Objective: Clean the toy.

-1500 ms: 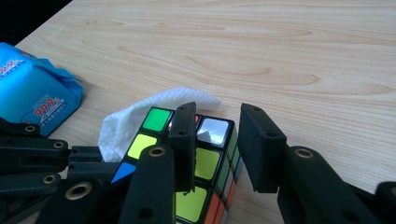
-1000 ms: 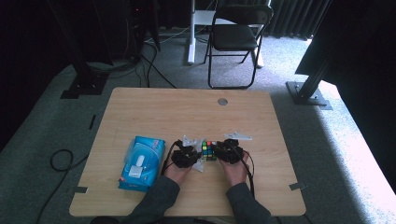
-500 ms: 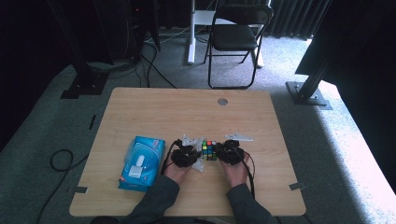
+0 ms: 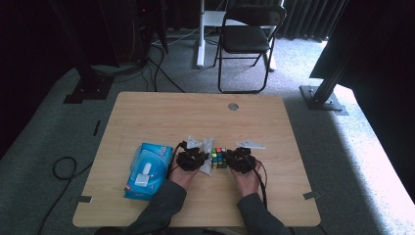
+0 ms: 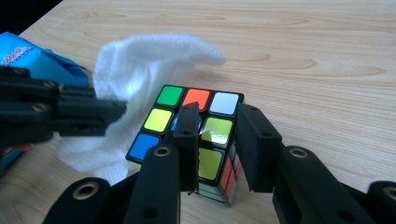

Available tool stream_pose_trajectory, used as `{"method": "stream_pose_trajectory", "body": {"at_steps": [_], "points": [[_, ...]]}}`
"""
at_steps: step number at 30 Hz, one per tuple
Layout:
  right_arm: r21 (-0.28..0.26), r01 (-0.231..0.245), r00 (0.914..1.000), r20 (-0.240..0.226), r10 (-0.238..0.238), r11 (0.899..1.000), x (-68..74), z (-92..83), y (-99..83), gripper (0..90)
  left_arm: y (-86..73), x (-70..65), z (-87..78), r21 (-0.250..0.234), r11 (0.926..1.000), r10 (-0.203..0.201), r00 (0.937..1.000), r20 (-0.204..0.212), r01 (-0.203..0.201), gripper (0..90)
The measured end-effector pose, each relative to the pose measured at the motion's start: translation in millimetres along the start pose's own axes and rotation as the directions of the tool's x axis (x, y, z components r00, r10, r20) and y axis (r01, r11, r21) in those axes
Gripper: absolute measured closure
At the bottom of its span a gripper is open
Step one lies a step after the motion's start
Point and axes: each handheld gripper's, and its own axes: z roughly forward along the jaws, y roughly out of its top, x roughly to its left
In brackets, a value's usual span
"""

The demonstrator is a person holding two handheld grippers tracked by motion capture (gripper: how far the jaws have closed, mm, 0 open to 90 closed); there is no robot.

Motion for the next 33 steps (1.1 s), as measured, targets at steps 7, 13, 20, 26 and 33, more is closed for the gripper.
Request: {"method": "stream_pose_trajectory", "body": {"at_steps": [7, 13, 20, 26, 33], "points": [[-0.004, 0.0, 1.0, 0.0, 0.0, 1.0, 0.0, 0.0, -0.4, 70.3, 9.8, -0.6, -3.6, -0.026, 0.9996, 0.007, 0.9999, 0.008, -0.007, 84.9], [-0.003, 0.001, 1.0, -0.002, -0.001, 1.0, -0.3, 0.0, -0.5, 70.3, 13.1, -2.3, 2.5, -0.02, 0.9997, 0.017, 0.9998, 0.006, -0.017, 84.9], [-0.004, 0.003, 1.0, -0.003, -0.003, 1.0, -0.4, 0.0, -0.5, 70.4, 14.2, -2.1, 9.5, -0.004, 0.9999, 0.011, 0.9999, 0.006, -0.011, 84.9], [-0.01, 0.004, 1.0, -0.001, -0.004, 1.0, -0.1, -0.1, -1.4, 70.4, 13.5, 0.7, 12.2, -0.006, 1.0, 0.001, 1.0, -0.007, -0.001, 84.9], [-0.012, 0.004, 1.0, 0.001, -0.004, 1.0, 0.2, -0.1, -1.7, 70.5, 6.8, 3.7, 17.9, 0.008, 0.9999, -0.007, 0.9996, -0.026, 0.007, 84.9]]}}
